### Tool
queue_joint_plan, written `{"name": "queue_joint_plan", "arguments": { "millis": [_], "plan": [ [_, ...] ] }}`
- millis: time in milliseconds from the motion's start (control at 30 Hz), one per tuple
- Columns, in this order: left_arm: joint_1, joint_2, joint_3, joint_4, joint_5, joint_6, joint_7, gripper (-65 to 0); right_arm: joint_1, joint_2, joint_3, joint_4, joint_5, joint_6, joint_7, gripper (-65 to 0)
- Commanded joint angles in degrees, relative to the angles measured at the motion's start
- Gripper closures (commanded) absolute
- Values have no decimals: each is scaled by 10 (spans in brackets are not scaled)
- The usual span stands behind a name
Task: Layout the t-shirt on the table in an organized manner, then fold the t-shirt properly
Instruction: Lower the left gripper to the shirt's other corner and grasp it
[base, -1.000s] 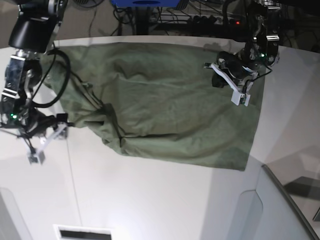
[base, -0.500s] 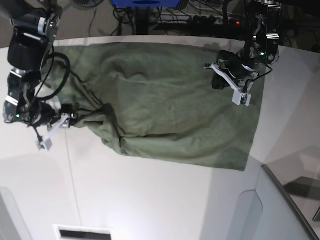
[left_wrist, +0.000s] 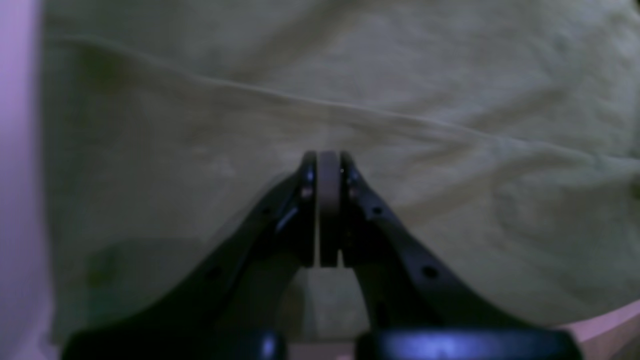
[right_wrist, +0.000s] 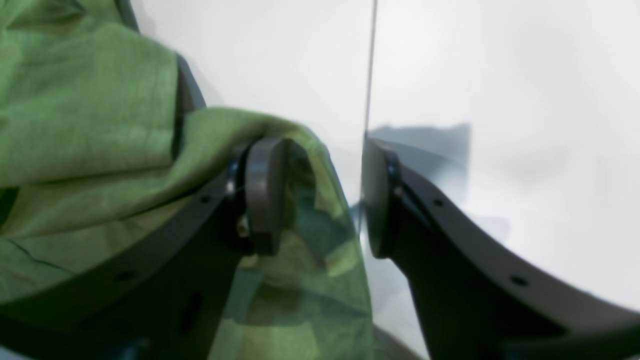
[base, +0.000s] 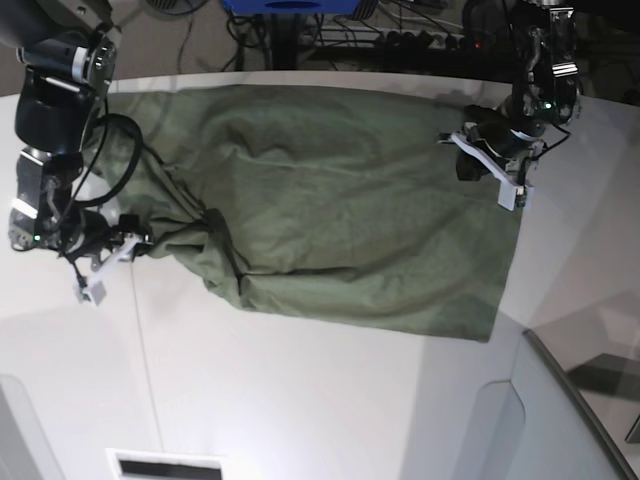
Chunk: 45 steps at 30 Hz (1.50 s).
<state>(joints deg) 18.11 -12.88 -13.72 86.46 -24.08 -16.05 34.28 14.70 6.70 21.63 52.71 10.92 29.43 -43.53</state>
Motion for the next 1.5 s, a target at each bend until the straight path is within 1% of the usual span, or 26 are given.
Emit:
{"name": "queue_joint_plan", "arguments": {
  "millis": [0,33,67,100,133,167,200,267,300,367,433,533,633,667,733,800,867,1100,1133,1233,1267,1333,1467],
  "plan": [
    [-2,-3,-7,11,-7,-3,-7,0,6,4,-1,4,-2,2,-14,-249],
    [-2,-4,-13,11,-7,-3,-7,0,6,5,-1,4,-2,2,-15,-245],
    [-2,-4,-20,11,-7,-3,-7,0,6,5,-1,4,-2,2,-16,-221],
    [-4,-4,-26,10,-7,-3,-7,0,6,5,-1,3,-2,1,-16,-177],
    [-7,-4,-33,10,-7,-3,-7,0,7,5,-1,0,-2,1,-17,-107],
    [-8,-4,-40,9,-7,-3,-7,0,8,5,-1,-1,-2,1,-17,-20],
    [-10,-4,-46,9,-7,-3,-7,0,8,5,-1,-1,-2,1,-17,0],
    [-25,-4,-53,9,-7,-3,-6,0,9,5,0,1,-2,1,-17,-18],
    [-33,-8,-58,6,-4,-3,-6,0,9,5,0,4,-2,1,-17,-3],
    [-51,-14,-60,-3,-3,-3,-6,0,9,5,0,14,-2,1,-17,0],
    [-70,-24,-64,-11,-8,-3,-6,0,6,4,0,38,-2,2,-17,0],
    [-107,-24,-69,-33,-7,-3,-6,0,-11,0,0,94,-2,2,-19,0],
    [-145,-23,-108,-78,-6,-3,-6,-8,-22,-1,0,160,-1,2,-57,0],
    [-159,-23,-117,-97,-6,-3,-6,-77,-26,-1,0,185,-1,2,-71,0],
    [-179,-24,-128,-125,-3,-3,-7,-174,-31,-1,0,221,-1,2,-85,0],
    [-196,-25,-131,-152,-3,-3,-9,-244,-31,-1,0,243,-1,2,-101,0],
    [-214,-34,-126,-179,-3,-3,-11,-288,-31,-1,0,255,-1,2,-116,0],
    [-305,-40,-124,-292,-3,-3,-11,-374,-31,-3,0,255,-1,2,-123,0],
    [-317,-40,-124,-307,-3,-3,-12,-390,-31,-9,0,255,-1,2,-123,0],
    [-345,-40,-124,-341,-2,-3,-14,-429,-31,-13,0,256,-1,2,-123,0],
    [-351,-40,-124,-354,-2,-3,-22,-438,-31,-15,0,256,-1,2,-123,0],
    [-360,-40,-124,-389,6,-3,-46,-438,-33,-16,0,256,-1,3,-123,0],
    [-371,-35,-124,-461,71,-3,-88,-426,-38,-16,0,257,-1,4,-123,0]
  ]
}}
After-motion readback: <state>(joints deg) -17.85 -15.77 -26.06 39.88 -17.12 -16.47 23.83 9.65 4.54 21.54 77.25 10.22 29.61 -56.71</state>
